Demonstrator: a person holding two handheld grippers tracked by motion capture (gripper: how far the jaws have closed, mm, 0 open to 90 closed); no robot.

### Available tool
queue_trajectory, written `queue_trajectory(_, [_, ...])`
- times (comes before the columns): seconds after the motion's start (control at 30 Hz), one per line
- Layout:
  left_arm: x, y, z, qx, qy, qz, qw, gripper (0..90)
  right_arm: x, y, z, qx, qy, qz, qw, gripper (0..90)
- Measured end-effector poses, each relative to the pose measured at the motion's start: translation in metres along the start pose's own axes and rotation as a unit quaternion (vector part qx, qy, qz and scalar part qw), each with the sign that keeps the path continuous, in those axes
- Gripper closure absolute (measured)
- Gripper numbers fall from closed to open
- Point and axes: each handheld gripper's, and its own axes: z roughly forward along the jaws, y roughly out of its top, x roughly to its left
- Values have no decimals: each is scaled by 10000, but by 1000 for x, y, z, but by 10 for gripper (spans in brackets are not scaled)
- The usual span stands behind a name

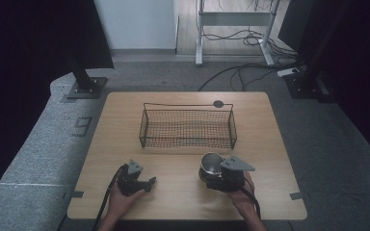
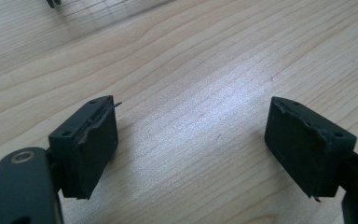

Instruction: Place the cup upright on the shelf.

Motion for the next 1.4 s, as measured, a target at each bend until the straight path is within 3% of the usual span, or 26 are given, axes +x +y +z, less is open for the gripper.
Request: queue_trajectory(1.4, [0,0,0,-1,2,4,10000,173,-10,48,14,-147,88,-32,9998,182])
